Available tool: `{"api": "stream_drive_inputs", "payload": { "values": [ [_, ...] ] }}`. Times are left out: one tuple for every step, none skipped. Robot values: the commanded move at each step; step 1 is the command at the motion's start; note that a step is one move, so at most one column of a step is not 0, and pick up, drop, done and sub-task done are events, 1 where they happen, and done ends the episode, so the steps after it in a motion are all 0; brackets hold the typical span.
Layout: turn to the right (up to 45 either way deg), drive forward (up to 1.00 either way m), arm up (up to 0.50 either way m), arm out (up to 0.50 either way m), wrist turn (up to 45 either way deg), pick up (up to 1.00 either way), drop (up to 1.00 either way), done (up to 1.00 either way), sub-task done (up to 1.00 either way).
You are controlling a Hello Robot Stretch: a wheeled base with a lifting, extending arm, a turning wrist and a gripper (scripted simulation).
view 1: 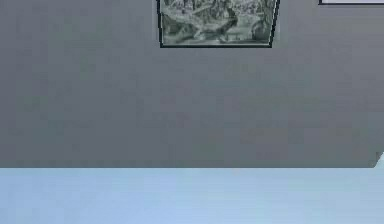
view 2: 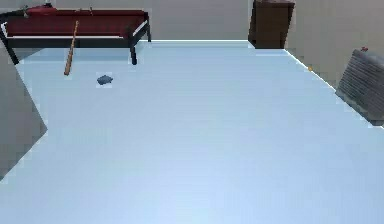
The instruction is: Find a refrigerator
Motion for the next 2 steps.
{"api": "stream_drive_inputs", "payload": {
  "values": [
    [-45.0, 0.00, 0.00, 0.00, 0.0, 0.00, 0.00, 0.00, 0.00],
    [-45.0, 0.00, 0.00, 0.00, 0.0, 0.00, 0.00, 0.00, 0.00]
  ]
}}
